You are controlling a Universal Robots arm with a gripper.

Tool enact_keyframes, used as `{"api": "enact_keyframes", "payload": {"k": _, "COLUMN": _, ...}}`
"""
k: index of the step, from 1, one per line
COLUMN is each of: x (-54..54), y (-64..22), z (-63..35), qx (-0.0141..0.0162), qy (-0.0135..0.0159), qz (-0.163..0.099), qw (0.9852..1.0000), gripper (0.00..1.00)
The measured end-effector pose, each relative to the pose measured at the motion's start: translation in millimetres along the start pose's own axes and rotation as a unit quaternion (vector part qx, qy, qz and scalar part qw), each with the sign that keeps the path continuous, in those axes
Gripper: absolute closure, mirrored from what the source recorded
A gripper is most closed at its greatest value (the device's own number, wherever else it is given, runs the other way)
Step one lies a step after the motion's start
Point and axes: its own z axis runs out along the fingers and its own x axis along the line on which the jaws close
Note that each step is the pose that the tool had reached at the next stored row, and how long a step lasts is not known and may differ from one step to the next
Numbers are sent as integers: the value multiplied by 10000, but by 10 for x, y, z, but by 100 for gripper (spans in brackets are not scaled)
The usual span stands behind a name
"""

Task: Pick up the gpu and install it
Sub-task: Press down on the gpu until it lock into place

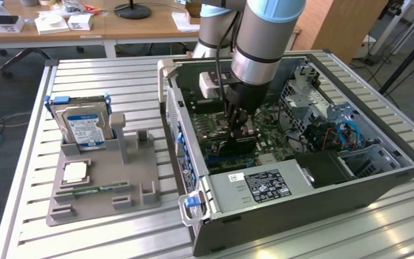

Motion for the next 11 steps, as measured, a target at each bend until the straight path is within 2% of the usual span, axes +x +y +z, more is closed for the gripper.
{"api": "enact_keyframes", "payload": {"k": 11, "x": 0, "y": 27, "z": 5, "qx": 1, "qy": -1, "qz": -1, "qw": 10000, "gripper": 90}}
